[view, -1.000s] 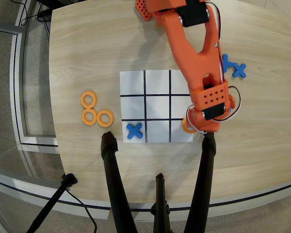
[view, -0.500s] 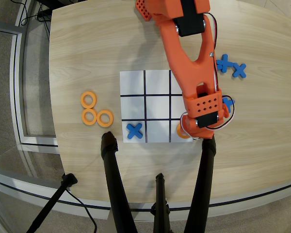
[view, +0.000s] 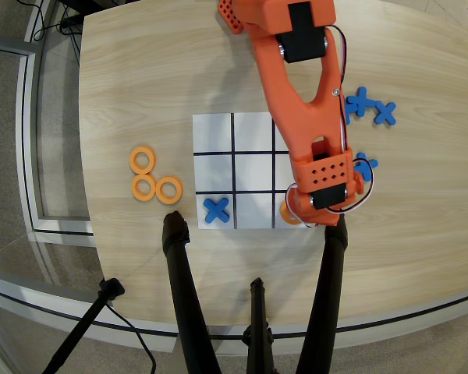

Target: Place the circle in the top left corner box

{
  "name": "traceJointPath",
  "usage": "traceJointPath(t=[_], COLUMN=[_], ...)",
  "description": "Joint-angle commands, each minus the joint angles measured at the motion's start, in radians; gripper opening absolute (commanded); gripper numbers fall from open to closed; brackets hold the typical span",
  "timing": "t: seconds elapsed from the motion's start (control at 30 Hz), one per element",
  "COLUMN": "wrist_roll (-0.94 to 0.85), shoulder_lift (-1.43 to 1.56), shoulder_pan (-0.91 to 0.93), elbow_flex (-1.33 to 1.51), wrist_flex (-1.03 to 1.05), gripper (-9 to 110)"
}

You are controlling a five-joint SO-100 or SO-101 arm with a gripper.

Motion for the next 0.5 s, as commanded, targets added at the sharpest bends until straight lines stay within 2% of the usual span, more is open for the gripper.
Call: traceJointPath(t=[0.0,0.47], wrist_roll=[-0.011,-0.015], shoulder_lift=[0.003,0.002], shoulder_pan=[0.015,0.023], elbow_flex=[-0.026,-0.025], wrist_flex=[0.011,0.011], gripper=[0,0])
